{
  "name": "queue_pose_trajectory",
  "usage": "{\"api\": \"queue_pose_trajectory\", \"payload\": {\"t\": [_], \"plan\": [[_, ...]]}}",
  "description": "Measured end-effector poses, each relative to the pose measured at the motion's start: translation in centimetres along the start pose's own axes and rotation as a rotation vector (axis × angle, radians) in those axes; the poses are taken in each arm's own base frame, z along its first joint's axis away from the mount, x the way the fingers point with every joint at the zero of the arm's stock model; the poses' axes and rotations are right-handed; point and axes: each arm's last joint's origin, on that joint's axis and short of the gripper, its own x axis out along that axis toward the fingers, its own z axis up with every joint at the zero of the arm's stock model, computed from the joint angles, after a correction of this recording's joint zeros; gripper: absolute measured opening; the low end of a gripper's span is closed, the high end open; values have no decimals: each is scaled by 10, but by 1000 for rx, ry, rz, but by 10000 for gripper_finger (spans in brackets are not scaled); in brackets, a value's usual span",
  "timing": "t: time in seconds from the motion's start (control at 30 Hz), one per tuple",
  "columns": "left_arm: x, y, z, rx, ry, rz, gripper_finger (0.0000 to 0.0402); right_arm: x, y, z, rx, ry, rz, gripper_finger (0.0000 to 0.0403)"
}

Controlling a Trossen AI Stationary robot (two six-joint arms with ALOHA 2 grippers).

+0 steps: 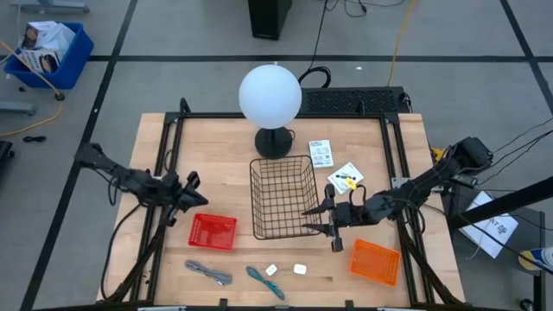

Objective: Pick and place items into bin
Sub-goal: Put the blue USB cable wire into the red bin

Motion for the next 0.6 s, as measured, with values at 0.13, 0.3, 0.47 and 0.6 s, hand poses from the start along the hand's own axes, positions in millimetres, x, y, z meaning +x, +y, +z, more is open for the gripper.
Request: {"api": "queue_pose_trajectory", "payload": {"t": [0.13,0.3,0.47,0.6], "plan": [[9,-4,-5,6,32,-30,37,0,0,0,-2,-2,0,132],[19,-11,-13,-3,72,-55,88,0,0,0,10,-4,0,132],[42,-27,-6,53,167,-30,121,0,0,1,12,-9,2,132],[72,-49,6,149,291,2,124,0,0,1,19,-11,4,132]]}}
